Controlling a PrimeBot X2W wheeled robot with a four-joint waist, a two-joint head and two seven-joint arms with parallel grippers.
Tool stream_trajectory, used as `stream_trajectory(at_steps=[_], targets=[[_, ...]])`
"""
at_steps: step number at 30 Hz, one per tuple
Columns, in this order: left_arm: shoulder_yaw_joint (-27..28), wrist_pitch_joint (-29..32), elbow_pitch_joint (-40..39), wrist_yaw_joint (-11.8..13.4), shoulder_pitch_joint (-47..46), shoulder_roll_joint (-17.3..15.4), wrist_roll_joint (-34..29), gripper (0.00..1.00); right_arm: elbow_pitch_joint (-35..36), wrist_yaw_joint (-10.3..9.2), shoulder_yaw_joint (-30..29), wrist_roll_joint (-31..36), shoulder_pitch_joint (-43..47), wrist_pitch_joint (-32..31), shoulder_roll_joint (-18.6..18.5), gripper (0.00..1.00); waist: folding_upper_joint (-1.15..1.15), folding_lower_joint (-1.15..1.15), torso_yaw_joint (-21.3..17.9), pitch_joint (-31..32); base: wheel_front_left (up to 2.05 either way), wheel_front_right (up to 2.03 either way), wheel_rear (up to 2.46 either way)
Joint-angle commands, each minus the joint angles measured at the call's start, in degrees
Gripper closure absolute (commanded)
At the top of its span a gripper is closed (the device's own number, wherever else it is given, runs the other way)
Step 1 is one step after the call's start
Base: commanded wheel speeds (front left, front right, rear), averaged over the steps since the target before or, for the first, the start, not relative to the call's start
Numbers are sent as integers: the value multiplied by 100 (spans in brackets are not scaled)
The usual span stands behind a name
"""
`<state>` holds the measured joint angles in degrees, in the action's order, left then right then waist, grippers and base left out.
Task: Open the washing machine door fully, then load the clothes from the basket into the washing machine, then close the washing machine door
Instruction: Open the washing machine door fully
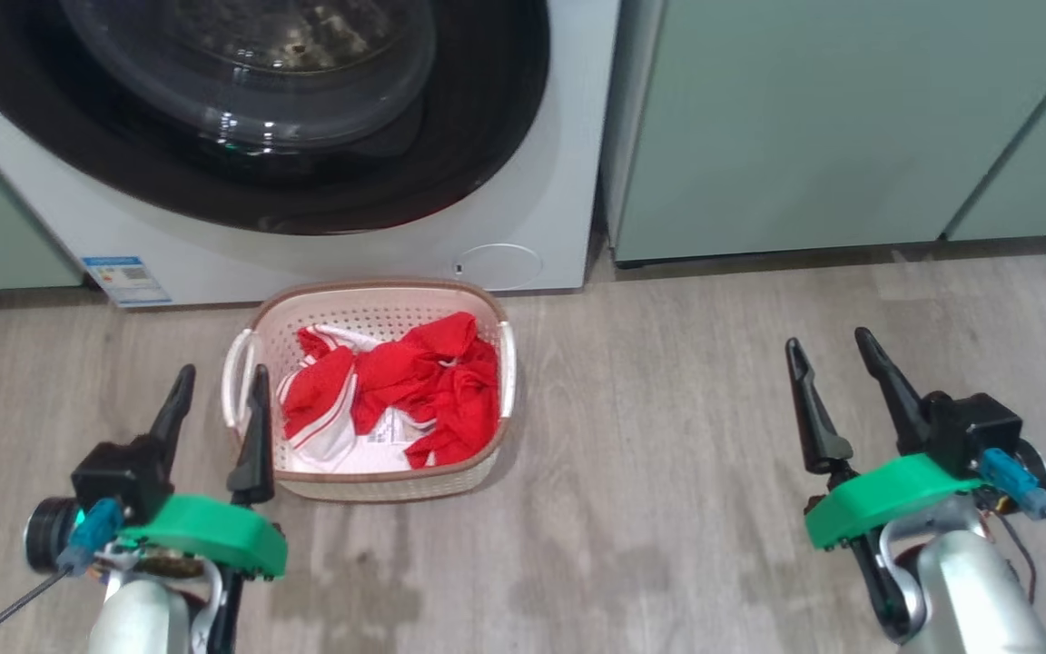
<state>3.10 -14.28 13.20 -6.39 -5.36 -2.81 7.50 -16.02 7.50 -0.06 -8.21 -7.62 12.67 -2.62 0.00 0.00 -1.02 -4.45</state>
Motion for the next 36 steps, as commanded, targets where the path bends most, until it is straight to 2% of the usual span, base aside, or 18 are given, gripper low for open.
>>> stream_trajectory(at_steps=[1, 7, 32, 33, 34, 35, 36], targets=[[156, -72, -220, -9, -270, -57, -28, 0, 180, -1, 117, -46, -207, 74, -26, 0, 0, 0, -4, -4, 79, 79, -157], [174, -72, -248, -22, -277, -50, -36, 0, 166, -1, 111, -71, -212, 91, -26, 0, 0, 0, -23, -15, 51, 51, -102], [247, -72, -264, -54, -296, -30, -77, 0, 106, -1, 111, -99, -233, 149, -26, 0, 0, 0, -34, -14, 0, 0, 0], [248, -72, -266, -55, -294, -29, -78, 0, 101, -1, 109, -117, -231, 150, -26, 29, 0, 0, -33, -14, 0, 0, 0], [250, -72, -268, -55, -293, -29, -78, 0, 99, -1, 107, -125, -231, 150, -26, 82, 0, 0, -31, -16, 0, 0, 0], [253, -72, -269, -56, -290, -28, -79, 0, 95, -1, 106, -132, -230, 146, -26, 100, 0, 0, -31, -17, 0, 0, 0], [255, -72, -270, -56, -287, -27, -81, 0, 92, -1, 108, -137, -228, 143, -26, 100, 0, 0, -30, -17, 0, 0, 0]])
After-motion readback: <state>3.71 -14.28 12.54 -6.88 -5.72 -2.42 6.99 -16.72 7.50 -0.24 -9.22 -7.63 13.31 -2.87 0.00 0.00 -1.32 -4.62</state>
